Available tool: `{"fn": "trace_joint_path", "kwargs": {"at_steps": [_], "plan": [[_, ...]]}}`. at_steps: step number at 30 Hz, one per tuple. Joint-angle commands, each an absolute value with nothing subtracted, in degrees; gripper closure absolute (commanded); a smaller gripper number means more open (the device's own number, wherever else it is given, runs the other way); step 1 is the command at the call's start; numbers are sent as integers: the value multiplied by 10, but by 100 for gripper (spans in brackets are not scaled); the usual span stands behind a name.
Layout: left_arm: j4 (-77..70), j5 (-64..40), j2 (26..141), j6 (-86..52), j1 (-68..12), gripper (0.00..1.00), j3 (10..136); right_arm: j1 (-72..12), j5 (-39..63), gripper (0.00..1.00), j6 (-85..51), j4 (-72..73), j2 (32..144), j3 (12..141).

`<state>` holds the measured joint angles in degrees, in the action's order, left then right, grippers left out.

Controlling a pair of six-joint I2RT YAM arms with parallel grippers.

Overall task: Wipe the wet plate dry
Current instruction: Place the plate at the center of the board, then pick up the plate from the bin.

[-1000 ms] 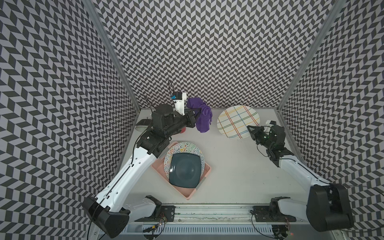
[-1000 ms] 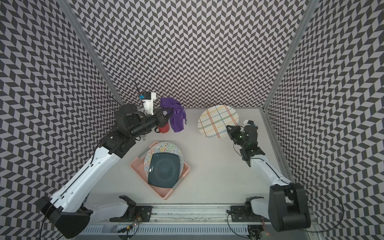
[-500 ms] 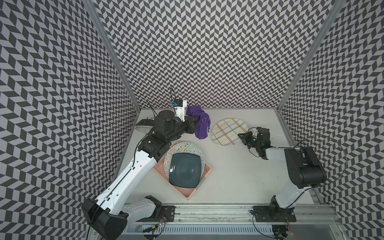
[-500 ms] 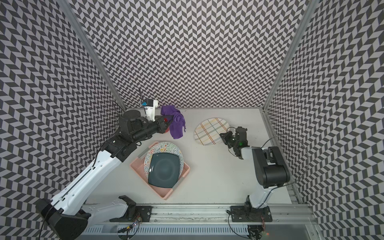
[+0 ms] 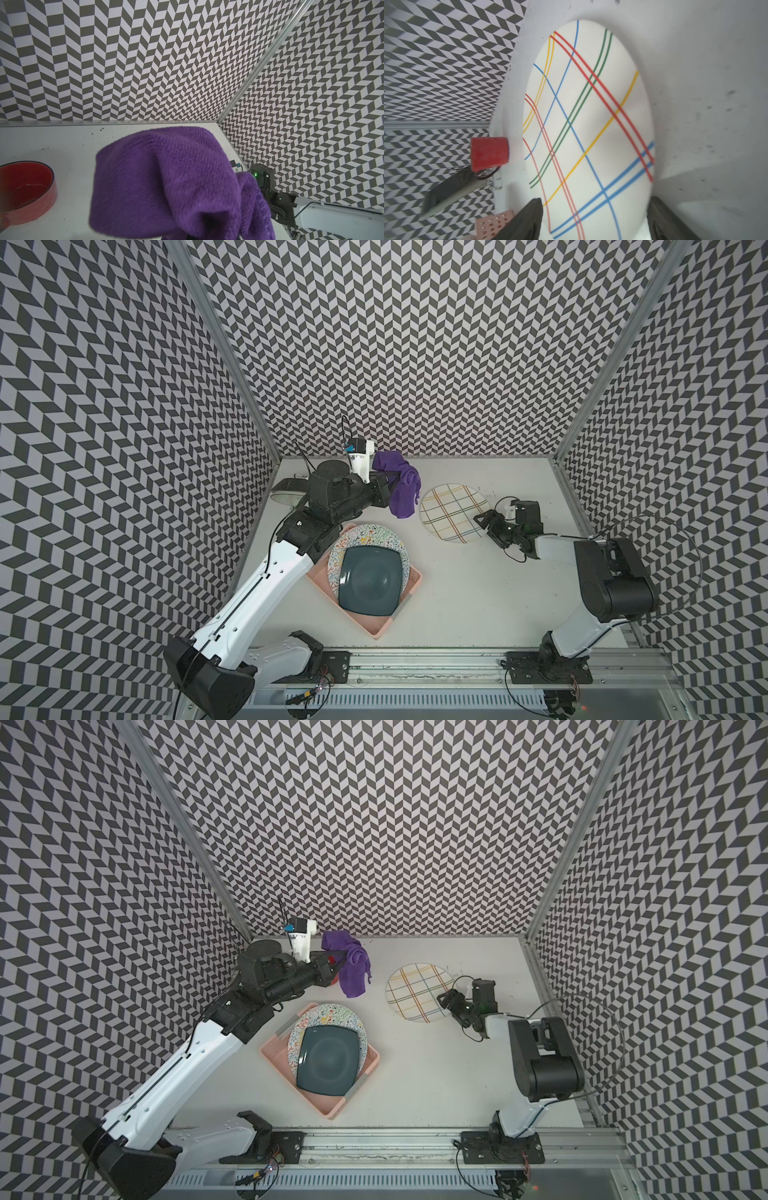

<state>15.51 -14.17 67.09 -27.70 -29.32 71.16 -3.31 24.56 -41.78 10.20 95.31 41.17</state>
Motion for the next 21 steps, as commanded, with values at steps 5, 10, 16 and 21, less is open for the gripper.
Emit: {"fn": "trace_joint_path", "kwargs": {"at_steps": [5, 10, 16, 21], "plan": [[172, -121, 669, -242, -281, 100, 724, -14, 241, 26, -286, -68, 769, 432], [202, -92, 668, -251, -225, 100, 724, -184, 290, 61, -283, -96, 649, 462], [200, -59, 649, -310, -178, 100, 712, -397, 241, 65, -296, -84, 703, 487], [200, -58, 635, -322, -175, 100, 703, -491, 201, 65, -265, -137, 812, 563]]}}
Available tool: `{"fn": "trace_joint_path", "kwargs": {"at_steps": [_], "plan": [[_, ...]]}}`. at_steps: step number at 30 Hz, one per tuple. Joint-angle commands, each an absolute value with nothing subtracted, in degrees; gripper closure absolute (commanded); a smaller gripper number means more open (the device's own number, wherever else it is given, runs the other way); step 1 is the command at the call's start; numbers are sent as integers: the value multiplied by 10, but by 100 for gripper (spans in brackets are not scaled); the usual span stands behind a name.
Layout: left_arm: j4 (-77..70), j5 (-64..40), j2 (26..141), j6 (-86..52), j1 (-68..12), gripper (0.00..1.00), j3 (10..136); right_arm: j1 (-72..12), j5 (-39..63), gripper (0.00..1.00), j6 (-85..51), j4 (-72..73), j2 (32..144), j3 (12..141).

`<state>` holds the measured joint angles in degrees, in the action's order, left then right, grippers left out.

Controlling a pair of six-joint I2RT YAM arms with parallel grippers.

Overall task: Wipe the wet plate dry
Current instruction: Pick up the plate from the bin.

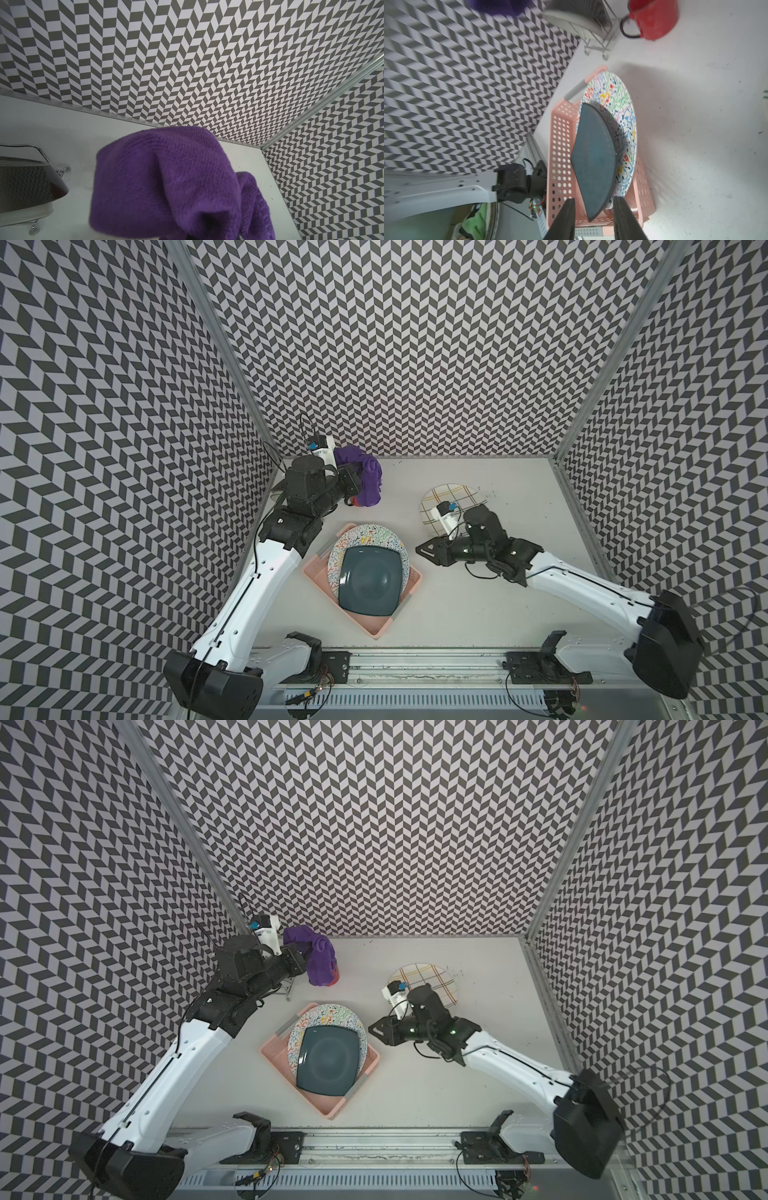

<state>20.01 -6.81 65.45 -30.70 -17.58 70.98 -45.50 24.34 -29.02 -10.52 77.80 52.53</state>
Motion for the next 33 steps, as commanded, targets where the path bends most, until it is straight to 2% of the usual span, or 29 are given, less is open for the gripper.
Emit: {"fn": "trace_joint_path", "kwargs": {"at_steps": [1, 12, 19, 23, 26, 28, 31, 33], "plan": [[200, -59, 632, -324, -175, 100, 700, -501, 190, 64, -258, -145, 826, 575], [203, -54, 607, -334, -175, 100, 676, -510, 181, 65, -248, -119, 931, 615], [204, -54, 607, -330, -175, 100, 676, -510, 184, 60, -249, -103, 990, 637], [201, -55, 608, -329, -175, 100, 673, -511, 171, 52, -250, -122, 1022, 656], [198, -57, 608, -329, -175, 100, 671, -512, 169, 41, -246, -134, 1050, 659], [196, -57, 608, -328, -175, 100, 669, -512, 187, 39, -239, -130, 1066, 655], [196, -55, 608, -328, -175, 100, 666, -512, 224, 42, -232, -123, 1094, 656], [195, -55, 607, -328, -175, 100, 664, -510, 245, 49, -229, -117, 1111, 660]]}}
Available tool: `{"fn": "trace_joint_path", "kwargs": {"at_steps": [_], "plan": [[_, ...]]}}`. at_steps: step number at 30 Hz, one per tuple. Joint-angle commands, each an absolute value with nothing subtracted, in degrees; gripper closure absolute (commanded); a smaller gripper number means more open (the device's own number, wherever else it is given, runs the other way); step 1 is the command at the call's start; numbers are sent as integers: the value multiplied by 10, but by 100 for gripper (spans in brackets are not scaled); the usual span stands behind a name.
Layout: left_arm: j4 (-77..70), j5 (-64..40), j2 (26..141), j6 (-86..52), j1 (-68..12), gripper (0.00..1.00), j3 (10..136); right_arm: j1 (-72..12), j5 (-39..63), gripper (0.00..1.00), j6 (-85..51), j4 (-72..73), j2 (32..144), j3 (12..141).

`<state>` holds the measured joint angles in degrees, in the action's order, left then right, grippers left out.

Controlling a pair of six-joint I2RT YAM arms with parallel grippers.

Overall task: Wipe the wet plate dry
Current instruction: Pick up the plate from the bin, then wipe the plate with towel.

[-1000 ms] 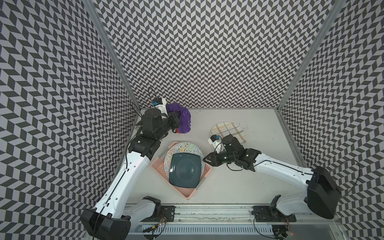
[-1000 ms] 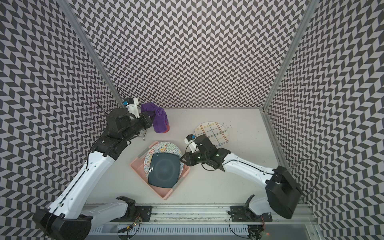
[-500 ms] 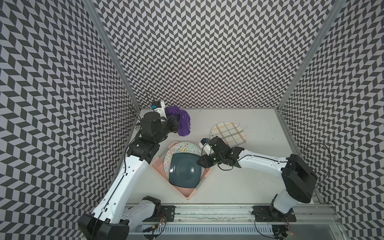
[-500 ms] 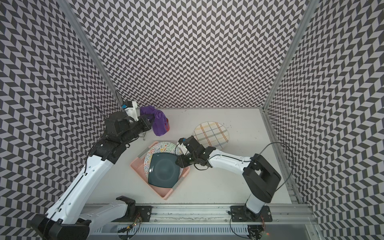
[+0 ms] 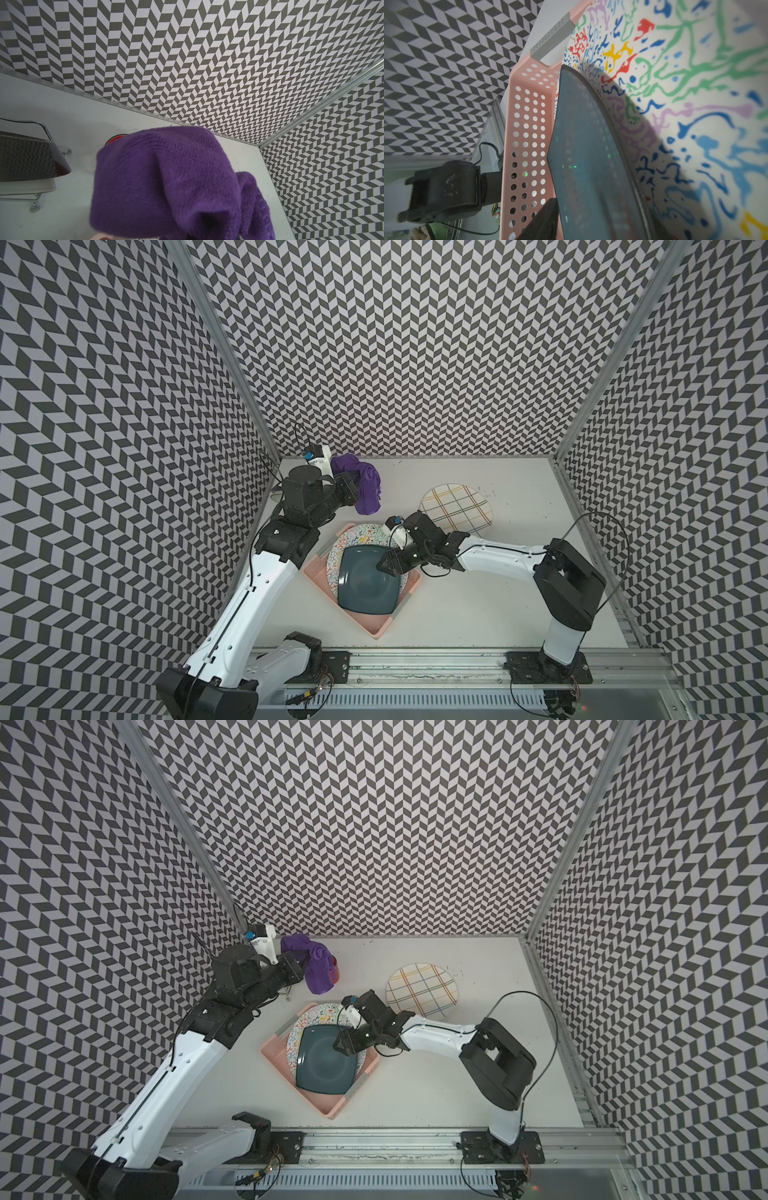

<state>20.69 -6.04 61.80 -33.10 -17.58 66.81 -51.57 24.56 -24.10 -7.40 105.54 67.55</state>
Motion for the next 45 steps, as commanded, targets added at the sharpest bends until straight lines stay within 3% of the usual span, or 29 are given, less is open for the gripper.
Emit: {"fn": "trace_joint_path", "kwargs": {"at_steps": [1, 4, 7, 17, 23, 33, 37, 45], "plan": [[195, -56, 606, -328, -175, 100, 663, -509, 252, 53, -229, -116, 1117, 663], [194, -55, 605, -328, -174, 100, 660, -506, 270, 70, -224, -113, 1132, 671], [193, -55, 605, -328, -174, 100, 661, -501, 279, 80, -222, -114, 1136, 675], [194, -53, 608, -322, -173, 100, 664, -492, 285, 100, -247, -119, 1071, 740], [203, -48, 604, -292, -171, 100, 678, -456, 267, 100, -323, -66, 984, 756], [158, -232, 630, -217, -196, 100, 643, -338, 271, 100, -479, 77, 821, 649], [198, -209, 668, -168, -239, 100, 642, -323, 264, 100, -536, 187, 767, 615], [193, -176, 749, -152, -398, 100, 667, -318, 251, 100, -613, 256, 759, 652]]}}
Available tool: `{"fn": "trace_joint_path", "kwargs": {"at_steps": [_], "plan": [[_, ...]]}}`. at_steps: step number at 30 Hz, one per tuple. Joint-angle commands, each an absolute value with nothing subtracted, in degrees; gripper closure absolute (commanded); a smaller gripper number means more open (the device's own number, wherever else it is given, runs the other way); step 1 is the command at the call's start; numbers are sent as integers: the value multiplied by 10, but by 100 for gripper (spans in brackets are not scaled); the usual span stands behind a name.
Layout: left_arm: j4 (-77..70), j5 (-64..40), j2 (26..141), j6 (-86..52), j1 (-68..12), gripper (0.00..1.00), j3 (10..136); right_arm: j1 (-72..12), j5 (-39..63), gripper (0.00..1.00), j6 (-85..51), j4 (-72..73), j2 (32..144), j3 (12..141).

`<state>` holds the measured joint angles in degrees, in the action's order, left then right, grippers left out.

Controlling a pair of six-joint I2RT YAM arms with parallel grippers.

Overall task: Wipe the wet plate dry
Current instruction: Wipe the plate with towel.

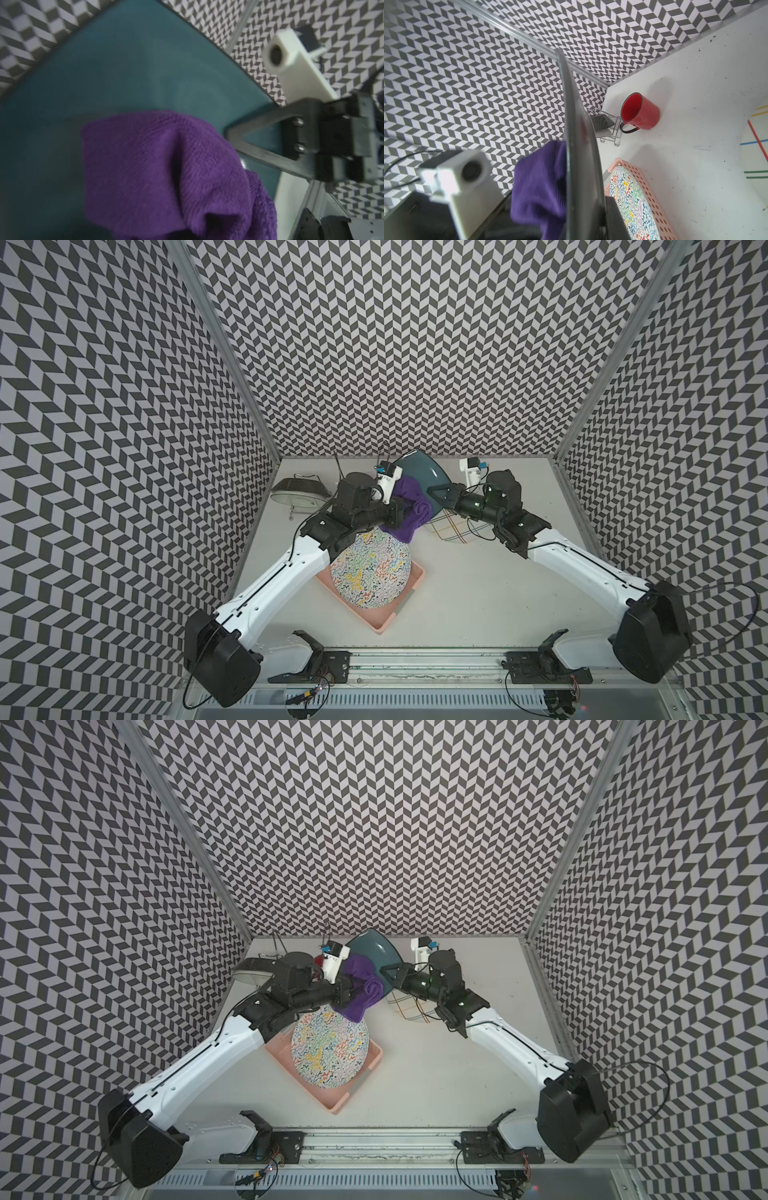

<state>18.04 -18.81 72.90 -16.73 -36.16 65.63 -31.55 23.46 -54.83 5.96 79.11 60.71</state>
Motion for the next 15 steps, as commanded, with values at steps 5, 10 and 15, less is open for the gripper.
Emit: {"fn": "trace_joint_path", "kwargs": {"at_steps": [5, 10, 15], "plan": [[190, -102, 761, -176, -395, 100, 671, -295, 270, 100, -656, 305, 756, 667], [183, -136, 772, -205, -308, 100, 667, -302, 290, 100, -638, 297, 741, 672], [199, -114, 789, -215, -296, 100, 680, -310, 304, 100, -639, 360, 724, 659]]}}
